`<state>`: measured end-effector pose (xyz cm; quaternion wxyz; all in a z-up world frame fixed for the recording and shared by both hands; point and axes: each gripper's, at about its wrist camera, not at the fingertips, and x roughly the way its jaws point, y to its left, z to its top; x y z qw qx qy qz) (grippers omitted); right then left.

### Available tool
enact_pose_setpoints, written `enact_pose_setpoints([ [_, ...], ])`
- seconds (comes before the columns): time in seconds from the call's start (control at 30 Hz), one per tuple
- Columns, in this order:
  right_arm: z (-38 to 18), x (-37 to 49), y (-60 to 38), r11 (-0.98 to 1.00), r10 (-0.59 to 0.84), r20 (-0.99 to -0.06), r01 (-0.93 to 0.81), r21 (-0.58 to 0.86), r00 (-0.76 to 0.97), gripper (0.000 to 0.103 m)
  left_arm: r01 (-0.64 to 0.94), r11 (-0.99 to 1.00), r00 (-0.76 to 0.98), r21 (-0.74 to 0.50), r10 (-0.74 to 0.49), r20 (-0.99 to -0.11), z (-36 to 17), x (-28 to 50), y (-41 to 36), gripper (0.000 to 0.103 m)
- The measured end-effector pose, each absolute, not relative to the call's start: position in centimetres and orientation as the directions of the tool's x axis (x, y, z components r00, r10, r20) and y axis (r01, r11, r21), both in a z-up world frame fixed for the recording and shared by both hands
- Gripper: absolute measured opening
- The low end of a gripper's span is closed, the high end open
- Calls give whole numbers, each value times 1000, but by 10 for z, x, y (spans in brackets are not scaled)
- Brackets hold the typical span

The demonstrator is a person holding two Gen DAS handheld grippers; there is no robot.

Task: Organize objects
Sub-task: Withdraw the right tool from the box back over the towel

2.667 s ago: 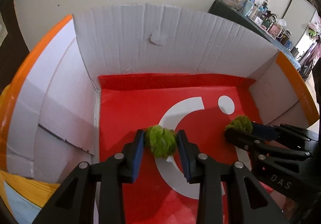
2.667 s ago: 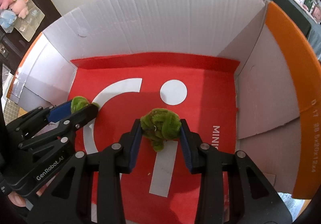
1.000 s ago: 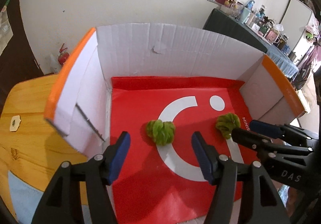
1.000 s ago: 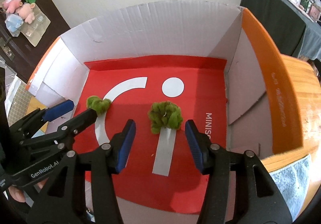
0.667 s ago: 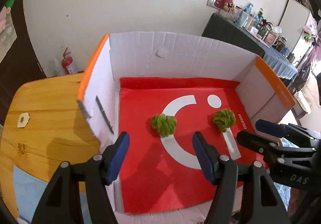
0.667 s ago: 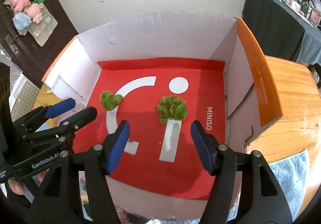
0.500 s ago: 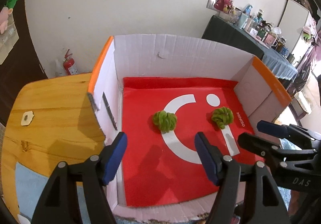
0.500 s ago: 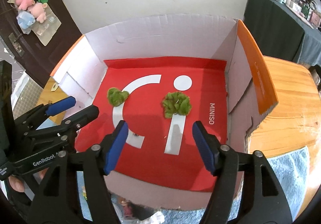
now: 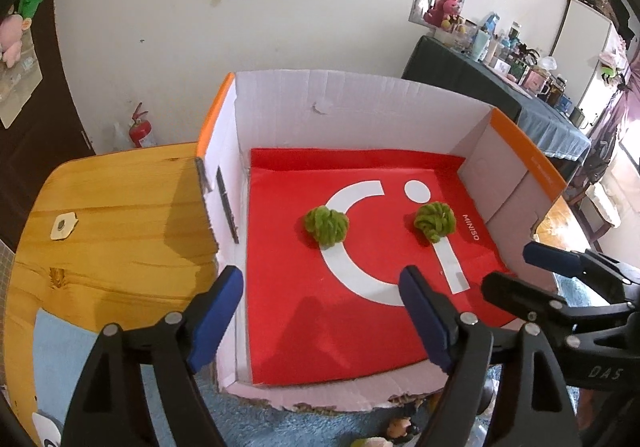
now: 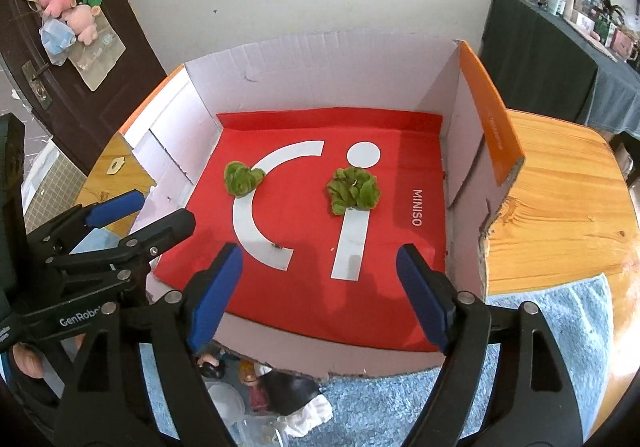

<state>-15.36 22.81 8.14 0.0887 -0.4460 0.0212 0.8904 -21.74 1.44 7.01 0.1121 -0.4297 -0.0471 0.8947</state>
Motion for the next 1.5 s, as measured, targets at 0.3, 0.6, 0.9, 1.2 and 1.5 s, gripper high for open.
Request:
enact_pose_setpoints([
  [0.3, 87, -133, 221, -985, 143, -771, -168, -48, -620, 95, -162, -969, -623, -186, 246, -742, 74, -199, 11, 90],
  [0.6, 92, -110, 216, -984, 157, -749, -168, -61, -643, 98, -152, -968, -623, -200, 251, -741, 71, -182, 9, 90],
  [0.9, 92, -91, 206, -984, 166, -735, -159, -79, -658, 99, -150, -965, -623, -214, 260, -737, 68, -164, 10, 91],
  [1.2, 86, -75, 201, -983, 169, -735, -164, -80, -656, 99, -153, -962, -621, -225, 270, -735, 64, -145, 13, 91],
  [1.5, 79, -61, 195, -983, 175, -740, -163, -89, -650, 99, -149, -959, -614, -239, 279, -738, 57, -129, 11, 91],
])
